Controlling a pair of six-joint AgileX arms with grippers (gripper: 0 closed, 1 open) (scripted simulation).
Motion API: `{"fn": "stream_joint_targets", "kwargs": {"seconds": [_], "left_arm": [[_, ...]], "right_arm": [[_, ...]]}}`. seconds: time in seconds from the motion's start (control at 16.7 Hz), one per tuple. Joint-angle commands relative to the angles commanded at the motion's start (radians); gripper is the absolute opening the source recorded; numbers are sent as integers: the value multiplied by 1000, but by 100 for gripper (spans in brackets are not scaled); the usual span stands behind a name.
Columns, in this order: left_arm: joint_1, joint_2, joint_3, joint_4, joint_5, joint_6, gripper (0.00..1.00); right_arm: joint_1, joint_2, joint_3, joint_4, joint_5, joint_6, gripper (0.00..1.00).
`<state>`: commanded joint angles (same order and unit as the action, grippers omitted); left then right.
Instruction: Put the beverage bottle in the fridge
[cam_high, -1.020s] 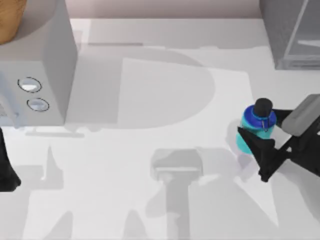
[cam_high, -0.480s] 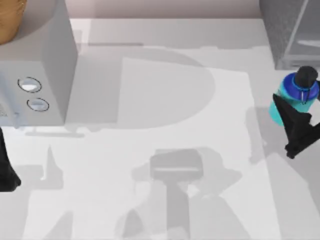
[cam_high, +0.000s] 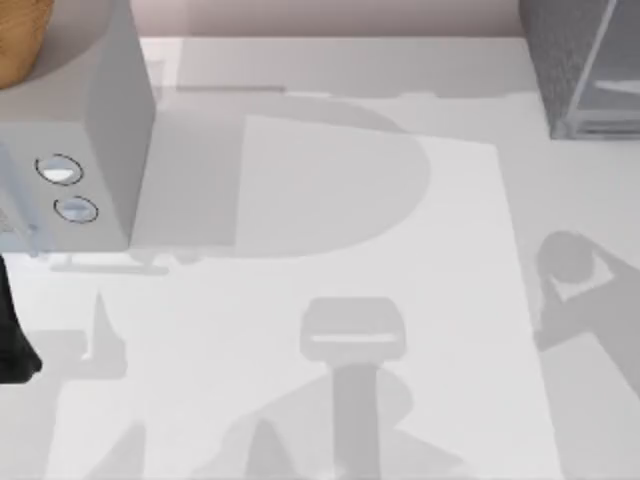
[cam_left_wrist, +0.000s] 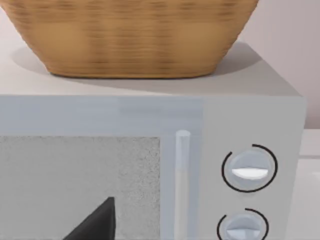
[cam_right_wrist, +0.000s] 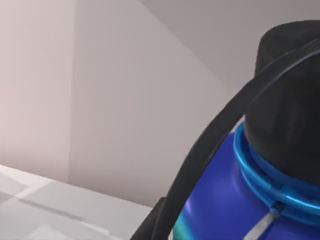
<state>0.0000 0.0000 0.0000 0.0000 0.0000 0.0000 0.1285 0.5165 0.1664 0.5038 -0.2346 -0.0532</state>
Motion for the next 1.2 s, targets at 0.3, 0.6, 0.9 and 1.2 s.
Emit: {"fn": "stream_joint_targets", "kwargs": {"seconds": [0.3,0.6,0.9,1.2], "left_arm": [[0,0,0,0,0,0,100],[0,0,0,0,0,0,100],[0,0,0,0,0,0,100],[0,0,0,0,0,0,100]], "right_arm": [[-66,-369,-86,-347,125,42,1],[-126,-512,-164,-499,231,53,1],[-125,-512,-166,-502,232,54,1],[-134,-408,-105,-433,210,58,1]]}}
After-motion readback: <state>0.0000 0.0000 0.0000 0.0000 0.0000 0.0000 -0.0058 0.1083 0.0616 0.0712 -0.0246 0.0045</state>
